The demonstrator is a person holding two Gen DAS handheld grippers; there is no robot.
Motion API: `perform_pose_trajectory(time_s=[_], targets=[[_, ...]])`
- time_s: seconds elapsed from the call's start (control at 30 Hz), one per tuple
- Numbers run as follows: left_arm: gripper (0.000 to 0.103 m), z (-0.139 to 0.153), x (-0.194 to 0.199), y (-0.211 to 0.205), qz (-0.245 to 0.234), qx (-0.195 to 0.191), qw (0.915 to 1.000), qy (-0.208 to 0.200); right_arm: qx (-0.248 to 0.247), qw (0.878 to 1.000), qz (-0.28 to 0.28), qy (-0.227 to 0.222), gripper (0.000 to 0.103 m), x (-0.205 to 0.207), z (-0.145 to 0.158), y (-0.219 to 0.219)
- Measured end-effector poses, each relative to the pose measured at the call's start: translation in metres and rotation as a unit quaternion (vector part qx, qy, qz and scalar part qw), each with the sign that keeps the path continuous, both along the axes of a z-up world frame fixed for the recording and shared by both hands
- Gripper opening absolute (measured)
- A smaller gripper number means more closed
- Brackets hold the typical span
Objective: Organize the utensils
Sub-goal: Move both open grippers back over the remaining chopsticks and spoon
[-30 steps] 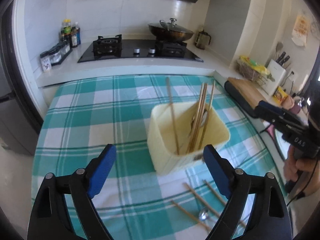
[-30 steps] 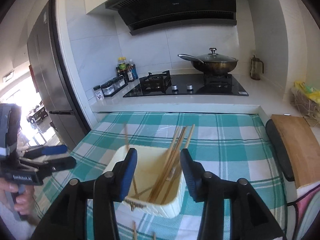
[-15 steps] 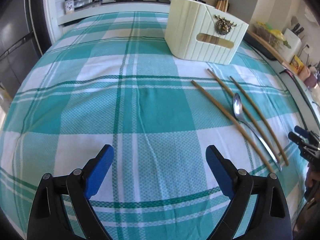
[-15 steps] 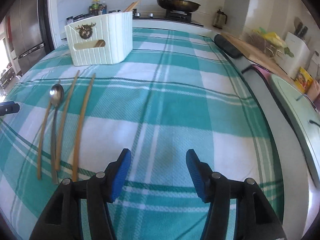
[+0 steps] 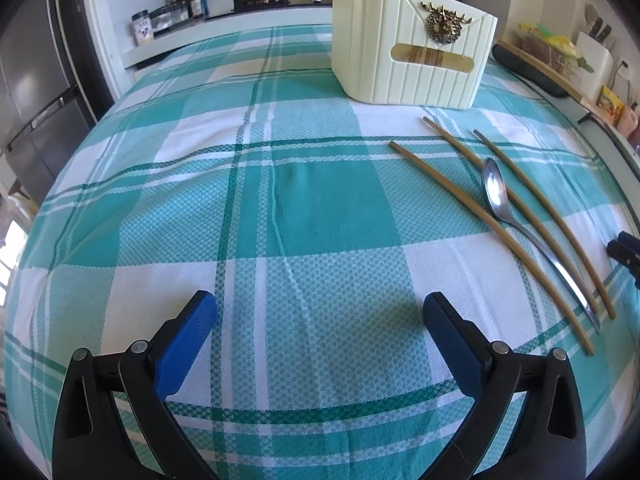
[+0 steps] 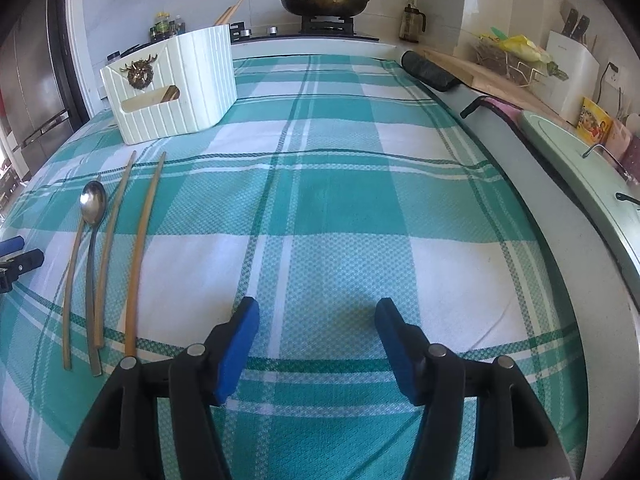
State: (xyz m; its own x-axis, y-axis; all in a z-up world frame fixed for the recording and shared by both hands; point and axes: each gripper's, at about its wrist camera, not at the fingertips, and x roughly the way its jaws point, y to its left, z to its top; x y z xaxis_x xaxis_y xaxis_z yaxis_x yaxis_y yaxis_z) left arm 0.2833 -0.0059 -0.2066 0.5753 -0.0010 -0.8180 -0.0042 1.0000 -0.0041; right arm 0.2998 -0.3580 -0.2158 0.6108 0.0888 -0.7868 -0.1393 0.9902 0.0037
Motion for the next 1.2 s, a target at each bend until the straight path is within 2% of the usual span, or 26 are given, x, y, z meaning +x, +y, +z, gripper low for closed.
perform_pose_trajectory(time_s=[0.8,0.87,1.03,1.2], targets=[[0.102,0.002,0.001,-0.005,-0.003,0.003,1.0,0.002,0.002,1.0,0.0,0.0,0.062,0.001,0.0,-0.001],[0.102,0.005,0.001,-0.008,-0.001,-0.007,1.0,0.003,0.002,1.0,0.0,0.0,0.062,0.0,0.0,-0.001],[0.102,0.025,-0.002,-0.033,-0.018,-0.074,0.9971,-0.006,0.002,1.0,0.0,0.0,0.062,0.001,0.0,-0.001],[0.102,0.028,0.007,-0.07,-0.029,-0.075,0.9967,0.006,0.002,1.0,0.0,0.0,0.062,0.0,0.0,-0.001]])
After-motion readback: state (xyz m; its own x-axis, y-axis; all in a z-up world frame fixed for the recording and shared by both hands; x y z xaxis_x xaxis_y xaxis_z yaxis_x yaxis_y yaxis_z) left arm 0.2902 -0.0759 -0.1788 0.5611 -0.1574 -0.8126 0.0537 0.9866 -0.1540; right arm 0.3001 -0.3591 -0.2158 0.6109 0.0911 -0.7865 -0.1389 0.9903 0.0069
